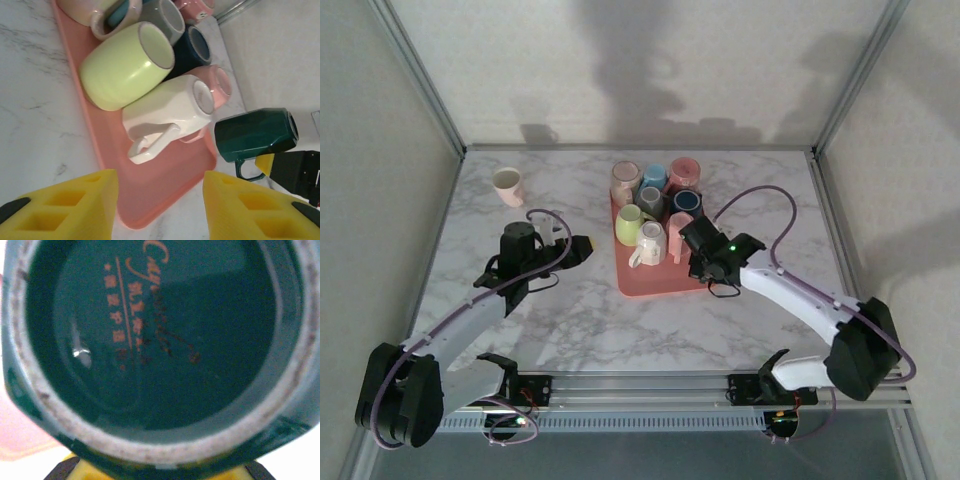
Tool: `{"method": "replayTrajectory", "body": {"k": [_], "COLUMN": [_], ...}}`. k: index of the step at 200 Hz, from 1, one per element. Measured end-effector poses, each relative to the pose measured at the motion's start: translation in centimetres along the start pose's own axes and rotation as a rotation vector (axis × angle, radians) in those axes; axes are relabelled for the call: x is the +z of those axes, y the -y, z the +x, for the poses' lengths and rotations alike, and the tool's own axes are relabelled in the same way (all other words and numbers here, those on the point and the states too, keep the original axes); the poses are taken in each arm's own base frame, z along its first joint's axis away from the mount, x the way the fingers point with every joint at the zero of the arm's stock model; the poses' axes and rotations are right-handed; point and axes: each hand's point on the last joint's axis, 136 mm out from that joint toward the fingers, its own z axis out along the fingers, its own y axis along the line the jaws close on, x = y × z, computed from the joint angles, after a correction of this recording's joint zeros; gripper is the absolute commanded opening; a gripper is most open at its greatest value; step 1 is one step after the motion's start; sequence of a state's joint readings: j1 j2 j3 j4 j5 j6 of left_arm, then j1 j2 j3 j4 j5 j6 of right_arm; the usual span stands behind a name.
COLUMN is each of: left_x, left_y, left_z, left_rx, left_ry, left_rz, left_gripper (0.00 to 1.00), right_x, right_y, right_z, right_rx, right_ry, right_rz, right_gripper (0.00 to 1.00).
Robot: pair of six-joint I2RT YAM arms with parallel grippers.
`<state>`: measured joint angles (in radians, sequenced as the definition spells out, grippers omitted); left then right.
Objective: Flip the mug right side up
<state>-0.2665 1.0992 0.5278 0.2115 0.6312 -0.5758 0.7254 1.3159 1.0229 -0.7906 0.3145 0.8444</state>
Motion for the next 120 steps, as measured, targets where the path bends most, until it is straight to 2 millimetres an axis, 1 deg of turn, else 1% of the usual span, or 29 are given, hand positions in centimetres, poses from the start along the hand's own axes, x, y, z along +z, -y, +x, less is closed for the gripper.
{"method": "replayTrajectory", "body": {"k": [32, 67, 100, 120], "left_x": [-0.3, -1.5, -2.7, -2.9], "left_y": [1.5, 4.3, 6.2, 7.0], "left_z": [-0.2, -1.8, -2.7, -2.6], "left_rx": [-0.030, -0.040, -0.083, -0.118], "left_ry": [0.020, 0.085, 0.137, 0.143], "left_rz": [0.072, 0.176, 0.266, 0.317], "left_gripper": [0.48, 0.48, 0.49, 0.49], "right_x": [-3.2, -6.5, -8.7, -10.0], "right_y": [-0.4, -0.9, -1.7, -2.9], "right_z": [-1.6, -3.4, -4.2, -4.6], "right_rx": [-0.007, -0.043, -0.108, -0.161], "right_ry": [0.055, 0.126, 0.177, 0.203], "right_rz": [-0.056, -0.126, -0.207, -0.289], "right_gripper": [0.00, 0.00, 0.00, 0.00]}}
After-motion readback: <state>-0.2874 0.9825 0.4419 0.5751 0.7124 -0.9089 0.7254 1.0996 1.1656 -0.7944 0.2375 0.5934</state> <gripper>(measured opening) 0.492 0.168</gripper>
